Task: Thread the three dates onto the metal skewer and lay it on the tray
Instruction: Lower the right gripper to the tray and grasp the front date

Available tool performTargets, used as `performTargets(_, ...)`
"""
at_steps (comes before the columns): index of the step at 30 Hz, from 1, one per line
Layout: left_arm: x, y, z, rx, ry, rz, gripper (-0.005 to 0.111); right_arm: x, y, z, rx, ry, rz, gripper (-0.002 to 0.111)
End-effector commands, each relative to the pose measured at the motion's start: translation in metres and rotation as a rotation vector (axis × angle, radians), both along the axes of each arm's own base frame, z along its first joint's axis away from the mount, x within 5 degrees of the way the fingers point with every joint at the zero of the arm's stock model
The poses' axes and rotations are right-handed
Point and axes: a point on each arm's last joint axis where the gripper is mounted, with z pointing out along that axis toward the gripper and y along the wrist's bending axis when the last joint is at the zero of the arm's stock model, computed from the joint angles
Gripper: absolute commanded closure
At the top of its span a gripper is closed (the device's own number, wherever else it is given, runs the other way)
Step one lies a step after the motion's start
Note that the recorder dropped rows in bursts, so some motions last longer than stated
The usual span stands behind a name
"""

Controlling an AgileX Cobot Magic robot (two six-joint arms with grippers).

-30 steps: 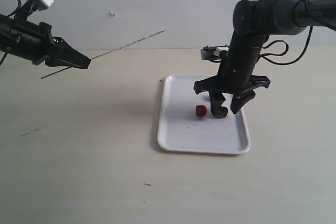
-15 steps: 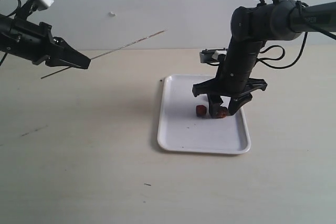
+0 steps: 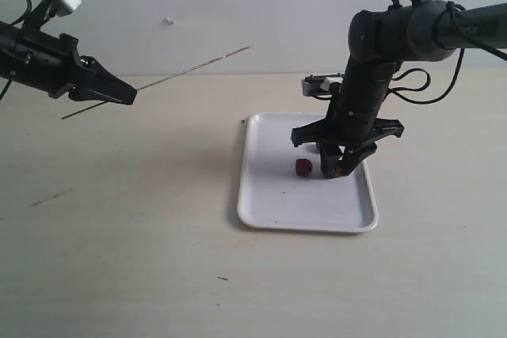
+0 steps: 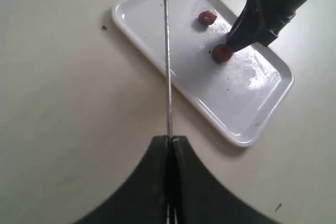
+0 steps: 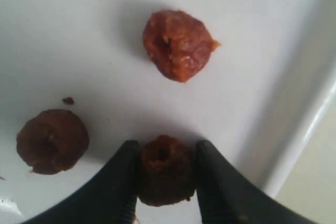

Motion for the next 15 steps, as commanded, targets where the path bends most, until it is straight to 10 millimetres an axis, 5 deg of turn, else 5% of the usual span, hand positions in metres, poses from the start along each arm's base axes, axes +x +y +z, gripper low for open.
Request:
performTargets(1,-0.002,-0.002,0.005,-0.014,-0.001,-0.001,0.107,0.001,0.000,0.000,0.002,0.005,-0.013,0.074)
performTargets(8,-0.003,-0.002,0.005,-0.021,0.014,0.003,0.107,0.002,0.000,0.004,0.005,-0.001,-0.054,0.074)
performTargets(15,-0.003,-0.002,0.005,-0.045,0.093,0.063,0.107,0.006,0.001,0.032,0.025,-0.101,-0.101,0.075)
